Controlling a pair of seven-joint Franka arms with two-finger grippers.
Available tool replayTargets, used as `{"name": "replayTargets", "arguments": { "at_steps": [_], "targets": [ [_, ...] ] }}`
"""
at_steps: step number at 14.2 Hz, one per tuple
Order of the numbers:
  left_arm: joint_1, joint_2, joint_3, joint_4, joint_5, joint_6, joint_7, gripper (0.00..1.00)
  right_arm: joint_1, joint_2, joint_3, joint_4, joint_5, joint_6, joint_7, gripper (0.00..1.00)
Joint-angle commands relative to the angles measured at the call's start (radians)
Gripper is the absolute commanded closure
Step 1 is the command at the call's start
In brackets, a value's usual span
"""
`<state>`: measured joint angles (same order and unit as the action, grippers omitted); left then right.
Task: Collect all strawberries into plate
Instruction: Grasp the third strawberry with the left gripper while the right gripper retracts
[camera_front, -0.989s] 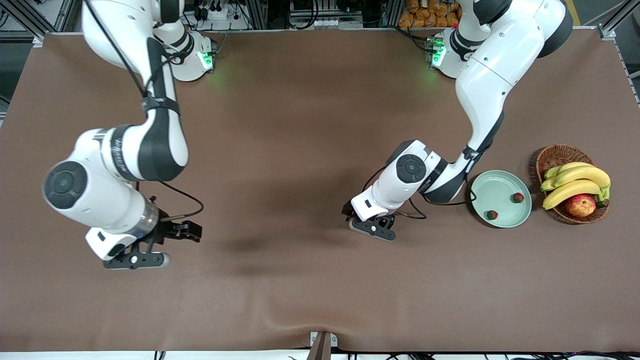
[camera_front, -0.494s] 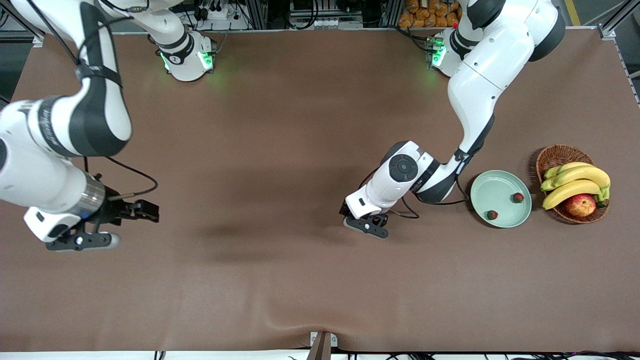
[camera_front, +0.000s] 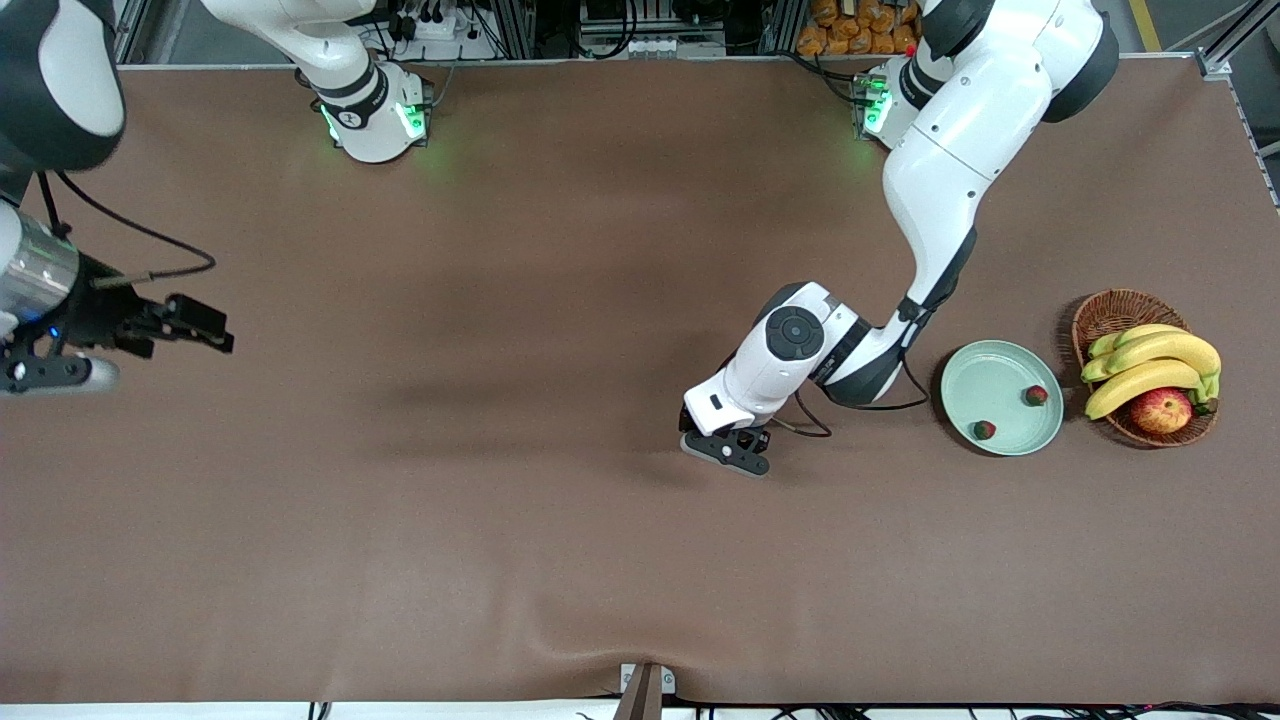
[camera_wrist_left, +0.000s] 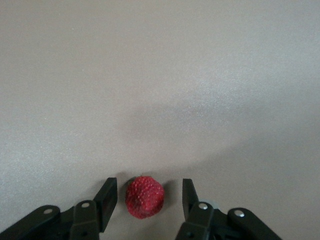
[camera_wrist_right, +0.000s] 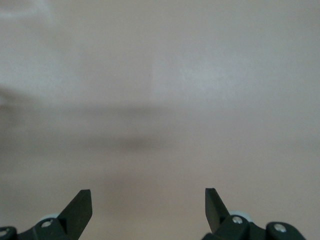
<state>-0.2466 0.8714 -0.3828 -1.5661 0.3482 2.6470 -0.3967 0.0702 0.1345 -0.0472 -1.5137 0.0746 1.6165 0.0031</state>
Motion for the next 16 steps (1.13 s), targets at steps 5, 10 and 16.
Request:
{"name": "replayTargets", "arguments": {
  "at_steps": [5,10,16],
  "targets": [
    [-0.014,0.023,0.015,0.026,0.026,0.01,-0.01,0.58,-0.052,-0.133,0.053,-0.077,-0.052,-0.073,0.063,0.0],
    [-0.013,0.012,0.015,0.026,0.023,0.008,-0.018,1.0,-0.127,-0.151,0.104,-0.082,-0.05,-0.099,0.052,0.0],
    [0.041,-0.083,0.004,0.014,0.023,-0.146,-0.011,1.0,-0.176,-0.176,0.121,-0.094,-0.041,-0.115,-0.009,0.0]
  ]
}}
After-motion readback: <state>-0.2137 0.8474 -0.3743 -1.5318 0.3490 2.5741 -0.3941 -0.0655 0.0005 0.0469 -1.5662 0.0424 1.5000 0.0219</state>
